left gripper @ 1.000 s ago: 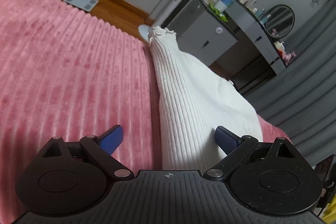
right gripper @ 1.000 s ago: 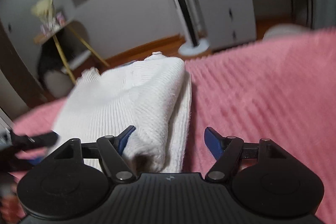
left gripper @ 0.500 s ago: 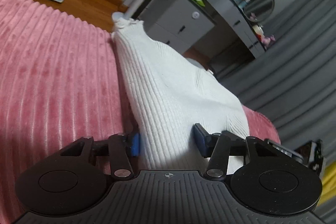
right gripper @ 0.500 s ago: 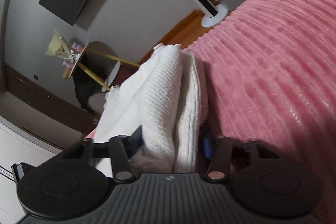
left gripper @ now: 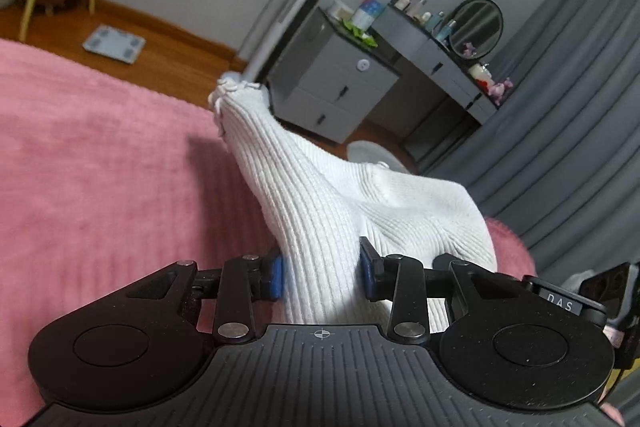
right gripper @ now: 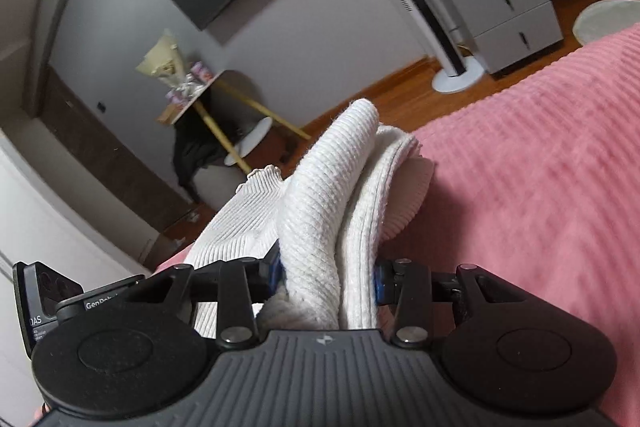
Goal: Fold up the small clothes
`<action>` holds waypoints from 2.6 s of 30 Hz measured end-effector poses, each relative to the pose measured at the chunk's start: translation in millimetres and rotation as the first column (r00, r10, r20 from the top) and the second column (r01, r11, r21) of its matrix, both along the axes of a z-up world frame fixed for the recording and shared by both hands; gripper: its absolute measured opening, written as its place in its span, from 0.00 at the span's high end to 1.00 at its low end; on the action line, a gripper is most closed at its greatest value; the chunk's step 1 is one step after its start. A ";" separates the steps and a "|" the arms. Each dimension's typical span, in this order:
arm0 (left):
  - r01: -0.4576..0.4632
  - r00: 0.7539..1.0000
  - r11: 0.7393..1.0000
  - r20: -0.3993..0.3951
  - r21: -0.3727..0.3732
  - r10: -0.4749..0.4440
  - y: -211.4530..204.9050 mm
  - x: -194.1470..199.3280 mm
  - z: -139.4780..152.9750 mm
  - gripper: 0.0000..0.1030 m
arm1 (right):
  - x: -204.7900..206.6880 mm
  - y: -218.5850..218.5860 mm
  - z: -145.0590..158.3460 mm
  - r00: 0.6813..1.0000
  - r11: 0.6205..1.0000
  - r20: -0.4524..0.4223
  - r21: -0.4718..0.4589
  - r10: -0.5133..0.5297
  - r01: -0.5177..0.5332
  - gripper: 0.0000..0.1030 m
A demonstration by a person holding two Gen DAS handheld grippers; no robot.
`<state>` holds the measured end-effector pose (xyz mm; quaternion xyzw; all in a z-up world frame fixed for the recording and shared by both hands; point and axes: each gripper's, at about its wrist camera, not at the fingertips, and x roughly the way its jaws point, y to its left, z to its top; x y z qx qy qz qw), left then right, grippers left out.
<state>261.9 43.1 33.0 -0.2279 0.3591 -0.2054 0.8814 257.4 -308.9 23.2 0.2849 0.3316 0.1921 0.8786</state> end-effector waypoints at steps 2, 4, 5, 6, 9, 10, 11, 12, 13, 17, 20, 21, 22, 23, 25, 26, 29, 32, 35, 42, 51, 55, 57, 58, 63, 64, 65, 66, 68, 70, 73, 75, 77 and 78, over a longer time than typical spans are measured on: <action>-0.018 1.000 0.998 0.010 0.052 0.017 7.6 -20.0 2.1 0.62 | -13.0 16.7 1.1 1.000 0.999 0.009 -0.021 0.029 -0.029 0.62; -0.043 0.999 0.995 -0.015 0.086 0.045 13.9 -29.8 -0.5 0.58 | -22.1 31.5 -3.1 0.999 0.998 0.000 -0.036 0.042 -0.042 0.62; -0.066 0.997 0.991 -0.036 0.118 0.071 16.2 -32.3 -6.6 0.54 | -26.1 38.7 -6.6 0.999 0.998 -0.006 -0.054 0.044 -0.044 0.62; -0.095 0.992 0.979 -0.069 0.178 0.109 16.3 -33.0 -12.7 0.49 | -28.7 45.5 -11.9 0.999 0.996 -0.012 -0.079 0.046 -0.047 0.59; -0.127 0.982 0.946 -0.098 0.298 0.163 19.7 -51.6 -16.7 0.47 | -38.8 59.6 -20.7 0.996 0.972 -0.082 -0.237 -0.032 0.012 0.47; -0.143 0.982 0.948 -0.077 0.284 0.171 22.7 -62.2 -12.8 0.37 | -50.8 55.9 -17.7 0.997 0.967 -0.052 -0.253 -0.057 0.042 0.48; -0.163 0.980 0.948 -0.064 0.274 0.188 25.0 -71.5 -8.9 0.33 | -63.4 52.5 -12.8 0.997 0.965 -0.023 -0.252 -0.080 0.071 0.48; -0.184 0.977 0.946 -0.053 0.267 0.205 25.8 -78.8 -6.2 0.32 | -74.9 50.1 -7.6 0.995 0.964 -0.006 -0.250 -0.099 0.095 0.48; -0.198 0.975 0.946 -0.044 0.257 0.216 25.6 -85.8 -4.1 0.31 | -86.1 49.4 -2.5 0.992 0.960 0.014 -0.254 -0.122 0.122 0.49; -0.203 0.973 0.944 -0.058 0.259 0.225 12.2 -93.5 -4.7 0.30 | -118.9 71.0 10.3 0.988 0.932 0.110 -0.333 -0.111 0.142 0.67; -0.187 0.974 0.939 -0.069 0.289 0.216 4.7 -100.0 -6.7 0.30 | -127.6 91.8 9.0 0.986 0.893 0.162 -0.435 -0.046 0.113 0.71; -0.181 0.974 0.937 -0.075 0.299 0.212 3.6 -103.4 -9.8 0.30 | -130.2 96.1 7.3 0.985 0.876 0.169 -0.470 -0.035 0.112 0.71; -0.178 0.973 0.933 -0.084 0.313 0.214 0.3 -104.1 -12.0 0.30 | -134.0 98.0 4.3 0.986 0.864 0.166 -0.493 -0.023 0.103 0.71; -0.179 0.972 0.928 -0.089 0.327 0.219 -2.5 -105.2 -14.8 0.30 | -133.6 98.9 -1.7 0.989 0.852 0.146 -0.515 -0.018 0.091 0.71; -0.178 0.970 0.922 -0.096 0.345 0.223 -6.4 -106.9 -20.7 0.29 | -128.8 102.7 -13.4 0.994 0.831 0.106 -0.551 -0.023 0.078 0.71; -0.180 0.969 0.919 -0.099 0.351 0.228 -8.0 -106.0 -21.8 0.28 | -127.3 100.5 -18.6 0.995 0.823 0.099 -0.563 -0.027 0.078 0.71; -0.185 0.965 0.908 -0.106 0.376 0.240 -14.2 -103.2 -25.7 0.26 | -124.2 93.1 -26.6 0.996 0.836 0.064 -0.543 -0.055 0.081 0.71; -0.192 0.961 0.891 -0.103 0.412 0.255 -20.9 -100.2 -30.2 0.21 | -117.0 88.3 -35.7 0.997 0.847 0.050 -0.525 -0.062 0.079 0.69; -0.199 0.957 0.877 -0.107 0.437 0.270 -24.3 -95.5 -34.4 0.14 | -115.7 86.1 -42.5 0.997 0.842 0.056 -0.534 -0.058 0.079 0.61; -0.198 0.942 0.834 -0.134 0.515 0.307 -23.6 -112.3 -20.9 0.10 | -121.6 79.2 -43.9 0.997 0.832 0.057 -0.549 -0.057 0.079 0.43; -0.189 0.963 0.833 -0.068 0.520 0.260 -28.9 -159.5 -9.7 0.11 | -153.4 85.4 -14.5 0.993 0.856 0.110 -0.507 -0.048 0.098 0.45; -0.196 0.961 0.823 -0.063 0.534 0.270 -29.8 -159.3 -9.3 0.10 | -155.2 85.2 -8.5 0.988 0.868 0.144 -0.481 -0.061 0.124 0.47; -0.196 0.959 0.823 -0.070 0.534 0.275 -29.6 -157.4 -10.7 0.08 | -152.1 85.3 -15.6 0.989 0.854 0.130 -0.504 -0.070 0.126 0.48; -0.198 0.957 0.822 -0.075 0.535 0.279 -29.5 -156.1 -12.1 0.08 | -147.9 85.4 -21.9 0.992 0.841 0.103 -0.527 -0.080 0.122 0.51; -0.163 0.952 0.808 -0.124 0.566 0.279 -32.4 -153.6 -23.1 0.08 | -139.4 86.1 -37.6 0.994 0.806 0.045 -0.582 -0.100 0.108 0.51; -0.152 0.952 0.801 -0.132 0.578 0.276 -33.6 -155.0 -24.0 0.08 | -141.4 89.1 -35.1 0.995 0.788 0.051 -0.607 -0.090 0.102 0.50; -0.146 0.951 0.795 -0.137 0.589 0.276 -34.3 -157.1 -24.1 0.08 | -144.2 91.5 -31.7 0.995 0.773 0.050 -0.627 -0.082 0.096 0.49; -0.144 0.951 0.790 -0.137 0.596 0.277 -34.6 -160.1 -23.2 0.07 | -147.1 92.6 -27.2 0.996 0.767 0.043 -0.637 -0.072 0.083 0.45; -0.156 0.950 0.792 -0.129 0.590 0.284 -33.8 -169.4 -18.2 0.06 | -156.4 92.5 -19.5 0.998 0.769 0.014 -0.637 -0.064 0.058 0.33; -0.179 0.945 0.803 -0.129 0.569 0.302 -32.1 -180.3 -12.1 0.02 | -170.6 90.8 -13.1 0.998 0.789 -0.027 -0.614 -0.049 0.022 0.12; -0.190 0.941 0.806 -0.131 0.560 0.313 -33.8 -196.5 -3.2 0.01 | -190.1 92.1 -2.3 0.997 0.798 -0.069 -0.603 -0.026 -0.021 0.04; -0.187 0.938 0.785 -0.129 0.590 0.321 -37.2 -203.3 1.8 0.01 | -199.9 94.2 5.3 0.996 0.796 -0.090 -0.604 -0.018 -0.040 0.04; -0.176 0.937 0.770 -0.135 0.614 0.323 -40.2 -208.6 6.7 0.01 | -206.7 95.3 11.4 0.994 0.792 -0.106 -0.610 -0.032 -0.039 0.04; -0.168 0.938 0.769 -0.141 0.617 0.318 -41.2 -211.3 8.9 0.01 | -208.4 95.6 14.6 0.993 0.791 -0.106 -0.611 -0.044 -0.031 0.04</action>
